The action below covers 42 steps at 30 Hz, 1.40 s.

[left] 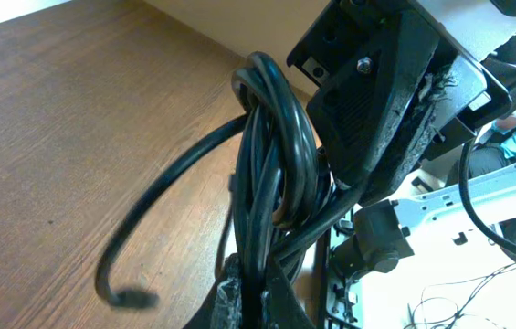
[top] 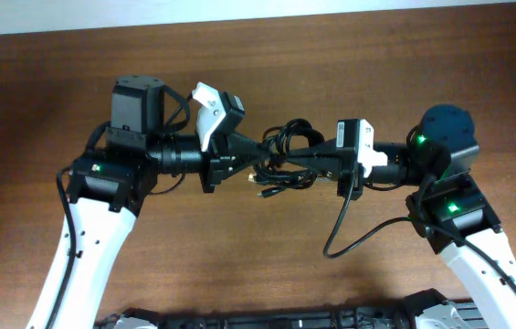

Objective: Untangle cables

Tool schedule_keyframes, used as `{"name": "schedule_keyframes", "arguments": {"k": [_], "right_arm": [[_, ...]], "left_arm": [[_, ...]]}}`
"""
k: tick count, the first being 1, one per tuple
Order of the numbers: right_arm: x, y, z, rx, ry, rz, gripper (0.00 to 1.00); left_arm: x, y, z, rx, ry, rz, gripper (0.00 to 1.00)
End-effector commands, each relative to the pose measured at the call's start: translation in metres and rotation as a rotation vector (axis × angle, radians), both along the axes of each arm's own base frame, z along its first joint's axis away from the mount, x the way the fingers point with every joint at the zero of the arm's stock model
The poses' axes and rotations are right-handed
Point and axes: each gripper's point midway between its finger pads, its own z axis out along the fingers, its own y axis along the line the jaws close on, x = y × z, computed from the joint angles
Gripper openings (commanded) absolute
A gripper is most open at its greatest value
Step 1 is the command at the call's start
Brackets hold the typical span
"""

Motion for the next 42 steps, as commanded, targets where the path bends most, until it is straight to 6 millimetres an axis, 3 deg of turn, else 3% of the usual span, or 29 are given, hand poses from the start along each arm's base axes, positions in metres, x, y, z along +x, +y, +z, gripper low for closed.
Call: {"name": "schedule_keyframes", "arguments": {"k": [1,6,12,18,23,37,42], "right_arm": [[-0.010,0.000,0.015,0.019,-0.014,0.031,0.04],[-0.010,0.000,0.013,0.017,0.004,0.031,0.04],[-0.007,-0.002,-0.007,-0.021,0.134,-0.002,0.04],[-0.003,-0.007,-0.040,-0.093,0.314,-0.087,0.04],[0.002,-0.014,-0.061,-0.149,0.409,-0.164,0.04],[0.006,-0.039,-0.112,-0.318,0.591,-0.373,0.04],[0.007,-0.042,-0.116,-0.335,0.600,-0.396,0.04]], "left_arm": [[-0.003,-0.001,0.014,-0.031,-0.030,-0.021,0.00],[-0.001,-0.001,0.015,-0.030,-0.040,-0.013,0.00],[0.047,0.020,-0.006,0.105,0.052,0.315,0.00],[0.056,0.018,0.007,0.065,0.003,0.335,0.00],[0.065,0.023,0.005,0.087,-0.012,0.391,0.00],[0.105,0.064,-0.008,0.143,0.106,0.780,0.00],[0.112,0.075,-0.011,0.142,0.140,0.876,0.00]]}}
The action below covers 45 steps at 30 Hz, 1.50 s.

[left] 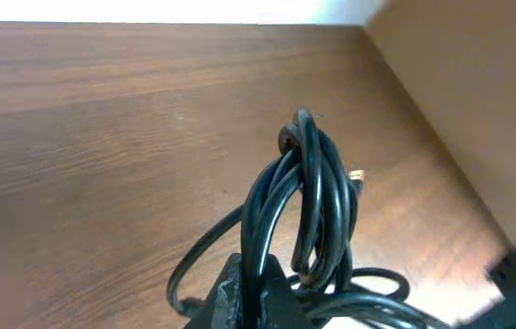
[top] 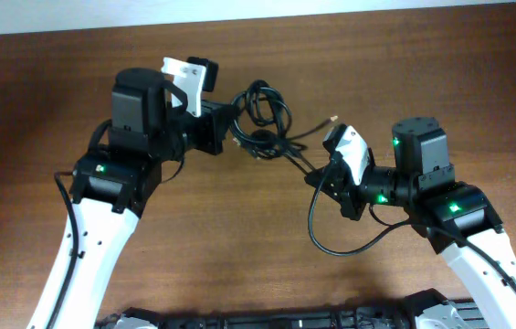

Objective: Untangle cables

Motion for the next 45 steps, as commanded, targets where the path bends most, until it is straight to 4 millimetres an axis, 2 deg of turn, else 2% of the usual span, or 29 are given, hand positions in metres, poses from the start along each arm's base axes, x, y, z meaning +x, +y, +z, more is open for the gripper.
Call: {"name": "schedule_keyframes", "arguments": {"k": [1,6,7,8,10,12,16,21,29,36,45], "right_arm": [[0.000,-0.004,0.002,-0.019,-0.004,-0.028,0.04],[0.009,-0.013,-0.004,-0.054,0.015,-0.107,0.05],[0.013,-0.017,-0.007,-0.069,0.030,-0.153,0.12],[0.019,-0.025,-0.011,-0.087,0.055,-0.226,0.27],[0.026,-0.033,-0.014,-0.095,0.095,-0.316,0.45],[0.029,-0.036,-0.014,-0.070,0.140,-0.383,0.57],[0.034,-0.034,-0.009,-0.027,0.154,-0.412,0.71],[0.038,-0.032,-0.003,-0.012,0.128,-0.409,0.98],[0.053,-0.028,0.017,0.038,0.028,-0.408,0.98],[0.060,-0.027,0.028,0.063,-0.027,-0.410,0.98],[0.079,-0.034,0.041,0.066,-0.120,-0.475,0.98]], "left_arm": [[0.022,0.028,0.012,0.022,-0.039,0.186,0.00],[0.023,0.031,0.011,0.019,-0.031,0.210,0.00],[0.023,0.031,0.011,0.016,-0.027,0.217,0.00],[0.023,0.032,0.011,0.010,-0.020,0.227,0.00],[0.023,0.032,0.011,-0.008,-0.002,0.244,0.00],[0.024,0.033,0.011,-0.030,0.017,0.266,0.00],[0.023,0.032,0.010,-0.036,0.023,0.267,0.00],[0.019,0.024,0.012,-0.063,0.035,0.216,0.00],[-0.004,-0.008,0.024,-0.178,0.071,0.011,0.00],[-0.027,-0.032,0.043,-0.282,0.073,-0.181,0.00],[-0.045,-0.042,0.052,-0.339,0.098,-0.297,0.00]]}}
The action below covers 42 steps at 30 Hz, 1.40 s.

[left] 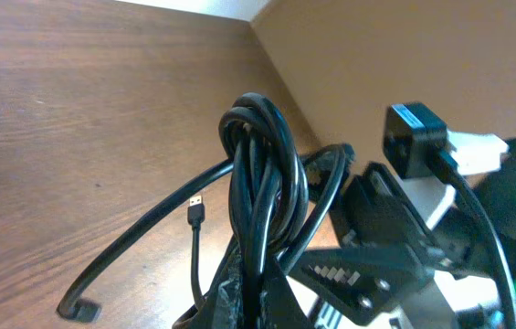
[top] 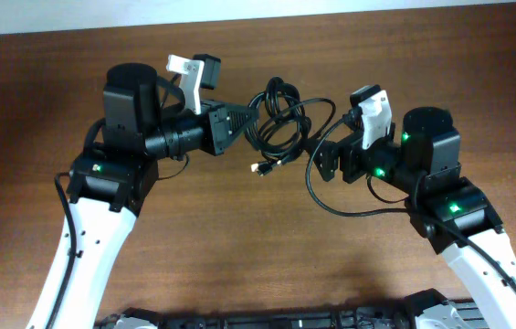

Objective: Untangle cables

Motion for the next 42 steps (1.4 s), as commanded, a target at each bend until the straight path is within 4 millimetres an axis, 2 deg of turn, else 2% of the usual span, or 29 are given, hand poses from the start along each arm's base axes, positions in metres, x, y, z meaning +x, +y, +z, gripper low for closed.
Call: {"name": "schedule_keyframes", "arguments": {"k": [1,7,12,23,27,31,36,42], "right_arm": [[0.007,-0.004,0.010,-0.005,-0.047,-0.034,0.97],[0.017,-0.016,0.013,-0.035,-0.076,-0.109,0.97],[0.018,-0.015,0.015,-0.030,-0.085,-0.106,0.98],[0.029,-0.007,0.025,0.000,-0.141,-0.083,0.97],[0.031,-0.007,0.034,0.011,-0.177,-0.084,0.97],[0.037,-0.005,0.054,0.038,-0.263,-0.086,0.97],[0.041,-0.006,0.071,0.056,-0.333,-0.100,0.96],[0.046,-0.014,0.078,0.051,-0.365,-0.149,0.96]], "left_arm": [[-0.016,-0.008,0.020,-0.066,-0.017,-0.097,0.00],[-0.030,-0.014,0.026,-0.108,-0.006,-0.179,0.00],[-0.035,-0.018,0.027,-0.118,0.004,-0.201,0.00],[-0.056,-0.044,0.028,-0.117,-0.002,-0.291,0.00],[-0.057,-0.044,0.029,-0.122,0.008,-0.290,0.00],[-0.061,-0.048,0.029,-0.124,0.010,-0.308,0.00],[-0.067,-0.053,0.029,-0.124,0.011,-0.328,0.00],[-0.069,-0.054,0.029,-0.124,0.014,-0.335,0.00]]}}
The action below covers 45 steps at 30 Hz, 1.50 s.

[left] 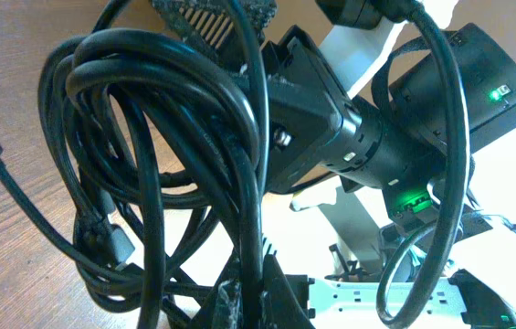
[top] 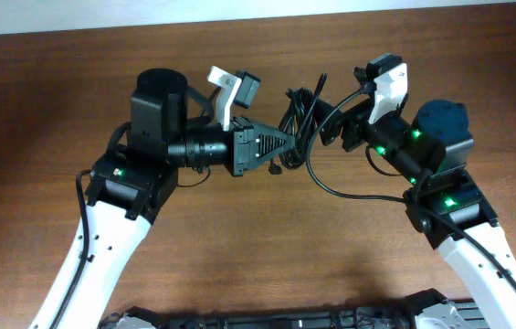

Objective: Untangle cables

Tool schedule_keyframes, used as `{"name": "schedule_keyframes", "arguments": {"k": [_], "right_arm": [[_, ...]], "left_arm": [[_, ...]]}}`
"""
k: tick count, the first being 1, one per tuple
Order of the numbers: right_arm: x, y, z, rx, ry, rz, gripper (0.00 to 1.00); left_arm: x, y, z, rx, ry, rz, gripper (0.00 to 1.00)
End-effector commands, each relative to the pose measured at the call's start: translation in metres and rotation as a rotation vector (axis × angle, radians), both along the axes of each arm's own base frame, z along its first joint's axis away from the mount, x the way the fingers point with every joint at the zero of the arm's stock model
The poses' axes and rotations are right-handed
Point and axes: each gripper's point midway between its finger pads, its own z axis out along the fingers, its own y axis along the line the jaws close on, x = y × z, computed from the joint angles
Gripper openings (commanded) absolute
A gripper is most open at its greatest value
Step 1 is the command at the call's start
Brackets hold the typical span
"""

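A tangled bundle of black cables (top: 298, 117) hangs in the air between my two grippers, above the wooden table (top: 239, 256). From the left, my left gripper (top: 285, 146) is shut on strands of the bundle; in its wrist view its fingertips (left: 256, 291) pinch one vertical strand while the loops (left: 148, 155) rise above them. My right gripper (top: 329, 124) comes from the right and is shut on the bundle's far side; its ridged finger (left: 205, 20) shows behind the loops. One long strand (top: 331, 190) sags below the right gripper. A USB plug dangles at the left.
The white wall edge (top: 239, 11) runs along the table's far side. A black strip with cables (top: 267, 320) lies at the near edge. Both arm bodies (top: 148, 137) (top: 431, 146) crowd the table's middle.
Both grippers have moved closer together and further back. The left gripper now points right under the bundle, the right one sits higher against it, and the bundle is bunched tight between them.
At first both grippers met at the bundle over the table's middle. Then they stood apart, the left holding the bundle far back and the right pulled down with one strand stretched. Later the right was level with the bundle, and now both are close again.
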Motion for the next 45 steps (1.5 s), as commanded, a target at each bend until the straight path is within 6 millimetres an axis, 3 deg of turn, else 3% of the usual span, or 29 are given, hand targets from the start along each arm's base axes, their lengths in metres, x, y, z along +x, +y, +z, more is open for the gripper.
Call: {"name": "schedule_keyframes", "arguments": {"k": [1,7,14,18,22,26,27,33,38,45], "right_arm": [[0.005,-0.005,0.014,0.010,-0.048,-0.036,0.96],[0.013,-0.019,0.029,0.018,-0.110,-0.132,0.96],[0.022,-0.045,0.026,-0.002,-0.104,-0.287,0.96],[0.024,-0.059,0.010,-0.040,-0.044,-0.370,0.97],[0.017,-0.063,-0.028,-0.110,0.097,-0.373,0.98],[0.002,-0.038,-0.053,-0.156,0.187,-0.201,0.99],[-0.006,-0.022,-0.054,-0.167,0.184,-0.089,0.99],[-0.036,0.026,-0.042,-0.211,0.053,0.280,0.99],[-0.038,0.032,-0.032,-0.208,-0.003,0.321,0.99],[-0.032,0.034,-0.010,-0.196,-0.107,0.311,0.99]], "left_arm": [[-0.014,-0.005,0.012,-0.031,0.004,-0.059,0.00],[-0.016,-0.004,0.009,-0.023,0.024,-0.059,0.00],[-0.015,-0.004,0.009,-0.022,0.022,-0.055,0.00],[-0.008,0.003,0.009,-0.021,0.015,-0.031,0.00],[0.011,0.023,0.009,-0.023,0.015,0.044,0.00],[0.024,0.038,0.009,-0.024,0.013,0.099,0.00],[0.026,0.041,0.010,-0.024,0.013,0.107,0.00],[0.014,0.040,0.028,-0.100,-0.041,0.001,0.00],[0.000,0.037,0.038,-0.145,-0.078,-0.095,0.00],[-0.001,0.037,0.038,-0.140,-0.160,-0.117,0.00]]}}
